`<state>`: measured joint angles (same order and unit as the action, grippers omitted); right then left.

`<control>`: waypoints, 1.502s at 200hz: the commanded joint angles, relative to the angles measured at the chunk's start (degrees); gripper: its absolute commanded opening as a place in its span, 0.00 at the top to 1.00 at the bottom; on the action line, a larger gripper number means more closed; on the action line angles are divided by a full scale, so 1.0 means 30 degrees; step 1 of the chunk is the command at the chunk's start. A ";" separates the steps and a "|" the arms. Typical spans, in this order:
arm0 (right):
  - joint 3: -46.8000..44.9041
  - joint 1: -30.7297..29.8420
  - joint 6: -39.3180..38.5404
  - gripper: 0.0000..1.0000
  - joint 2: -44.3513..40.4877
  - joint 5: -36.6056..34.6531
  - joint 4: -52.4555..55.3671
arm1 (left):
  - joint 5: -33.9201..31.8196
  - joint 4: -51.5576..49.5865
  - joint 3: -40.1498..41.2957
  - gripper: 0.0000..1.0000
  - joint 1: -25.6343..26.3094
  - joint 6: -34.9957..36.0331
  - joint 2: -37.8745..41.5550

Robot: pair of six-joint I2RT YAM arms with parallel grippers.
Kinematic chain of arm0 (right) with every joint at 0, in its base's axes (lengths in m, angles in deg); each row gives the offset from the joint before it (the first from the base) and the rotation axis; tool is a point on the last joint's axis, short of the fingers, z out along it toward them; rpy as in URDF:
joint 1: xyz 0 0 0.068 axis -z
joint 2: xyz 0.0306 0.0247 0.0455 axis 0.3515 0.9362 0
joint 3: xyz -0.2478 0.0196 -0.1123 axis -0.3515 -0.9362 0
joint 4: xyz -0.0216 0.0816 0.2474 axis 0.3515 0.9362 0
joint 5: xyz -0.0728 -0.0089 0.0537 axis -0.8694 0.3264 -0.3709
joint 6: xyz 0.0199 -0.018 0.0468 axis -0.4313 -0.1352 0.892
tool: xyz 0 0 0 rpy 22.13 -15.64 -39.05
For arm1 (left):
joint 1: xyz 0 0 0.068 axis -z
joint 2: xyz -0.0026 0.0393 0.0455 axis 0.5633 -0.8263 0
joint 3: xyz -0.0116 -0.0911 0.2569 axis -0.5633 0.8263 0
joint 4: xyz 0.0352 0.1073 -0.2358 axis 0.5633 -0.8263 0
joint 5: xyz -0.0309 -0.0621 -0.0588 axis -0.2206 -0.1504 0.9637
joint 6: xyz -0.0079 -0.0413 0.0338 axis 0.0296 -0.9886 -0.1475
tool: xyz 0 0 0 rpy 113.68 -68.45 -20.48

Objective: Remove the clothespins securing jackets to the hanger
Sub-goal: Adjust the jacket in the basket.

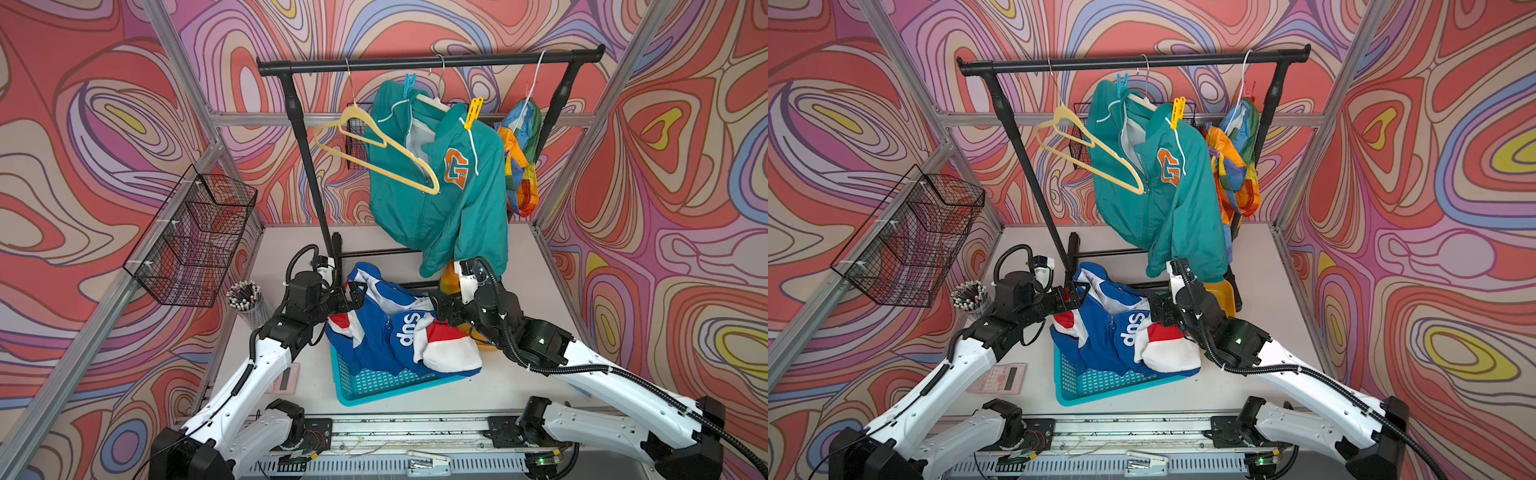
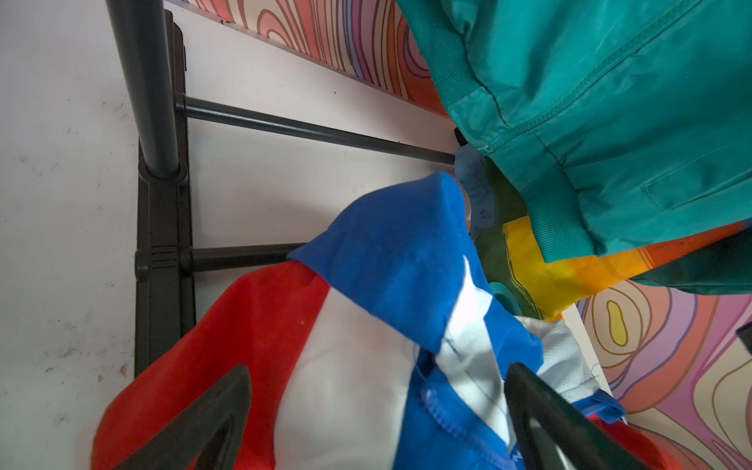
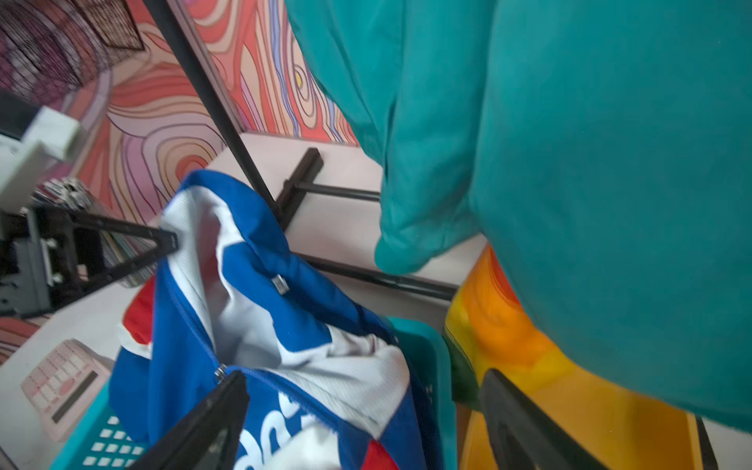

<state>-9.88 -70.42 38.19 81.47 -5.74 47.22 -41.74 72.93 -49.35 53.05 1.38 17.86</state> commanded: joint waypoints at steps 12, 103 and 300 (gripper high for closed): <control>-0.1699 0.0004 0.2807 0.06 -0.0697 -0.0032 0.1226 | 0.0487 0.1189 -0.0395 0.00 0.0005 0.0338 -0.0902; -0.5173 0.0002 0.4551 0.24 -0.1275 0.2936 -0.0438 | 0.3677 0.3805 0.0149 0.56 0.0024 -0.0251 -0.2525; -0.4476 -0.3910 0.7015 1.00 0.5728 0.0451 -0.9032 | -0.6121 0.3063 0.3751 1.00 1.5008 -0.4508 0.2608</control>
<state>-21.45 -81.20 53.99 97.17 2.78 20.51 -54.35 79.37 -41.28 94.99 -5.99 27.91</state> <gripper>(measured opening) 0.028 0.065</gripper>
